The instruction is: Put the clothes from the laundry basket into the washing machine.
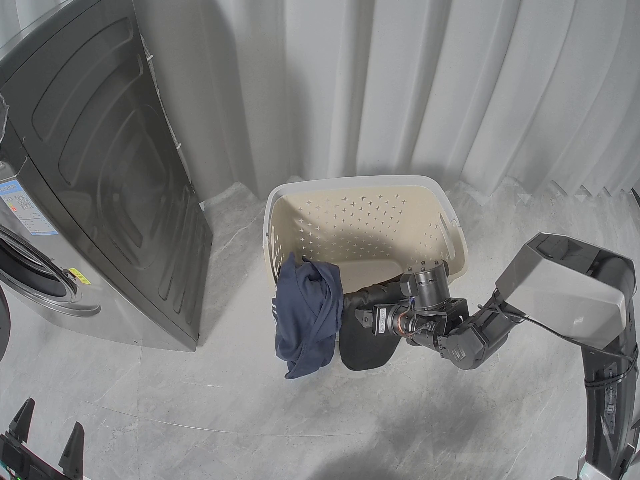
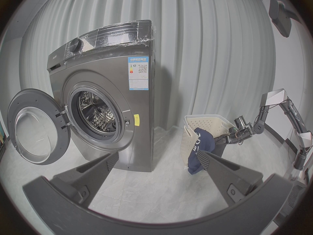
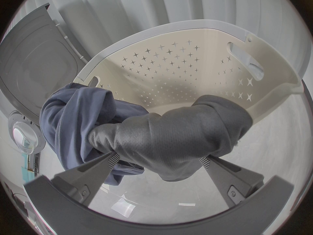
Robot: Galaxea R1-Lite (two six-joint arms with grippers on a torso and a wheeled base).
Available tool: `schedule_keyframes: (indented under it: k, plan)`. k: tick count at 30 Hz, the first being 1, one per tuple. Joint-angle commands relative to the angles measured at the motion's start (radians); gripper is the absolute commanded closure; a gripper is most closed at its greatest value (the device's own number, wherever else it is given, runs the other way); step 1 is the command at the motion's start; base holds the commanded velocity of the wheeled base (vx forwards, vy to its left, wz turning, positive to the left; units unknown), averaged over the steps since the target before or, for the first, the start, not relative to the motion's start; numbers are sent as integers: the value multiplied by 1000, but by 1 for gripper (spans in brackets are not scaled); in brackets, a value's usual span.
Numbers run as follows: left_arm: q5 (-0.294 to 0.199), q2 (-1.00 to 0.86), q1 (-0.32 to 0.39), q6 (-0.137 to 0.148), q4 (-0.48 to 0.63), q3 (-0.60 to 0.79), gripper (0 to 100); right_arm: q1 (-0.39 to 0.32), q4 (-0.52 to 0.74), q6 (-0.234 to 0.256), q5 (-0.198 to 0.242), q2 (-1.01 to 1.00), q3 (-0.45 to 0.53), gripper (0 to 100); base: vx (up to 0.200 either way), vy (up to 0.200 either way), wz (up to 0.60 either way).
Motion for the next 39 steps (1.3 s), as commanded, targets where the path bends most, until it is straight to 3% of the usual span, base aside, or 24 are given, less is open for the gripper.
schedule_keyframes:
  k: [1,11,16,25,27,31,36,39]
  plan:
    - [1,-10,0,2,0,16,0,-8,-1,5,1,19,-31,100,0,0,0]
    - [0,-10,0,2,0,15,0,9,-37,41,6,-2,-12,100,0,0,0]
    - [0,-10,0,3,1,15,0,52,-38,68,9,-229,152,100,0,0,0]
    - [-2,-10,-1,8,1,15,0,98,-56,50,12,-703,430,100,0,0,0]
    - [-4,-10,-1,8,1,15,0,112,-56,38,20,-779,463,100,0,0,0]
    - [-2,-10,0,9,1,15,0,113,-60,-8,79,-952,523,100,0,0,0]
    - [4,-10,0,8,-2,16,0,107,-56,-73,98,-1026,519,100,0,0,0]
    - [1,-12,2,26,0,16,0,117,-58,-113,115,-1050,537,100,-67,0,0]
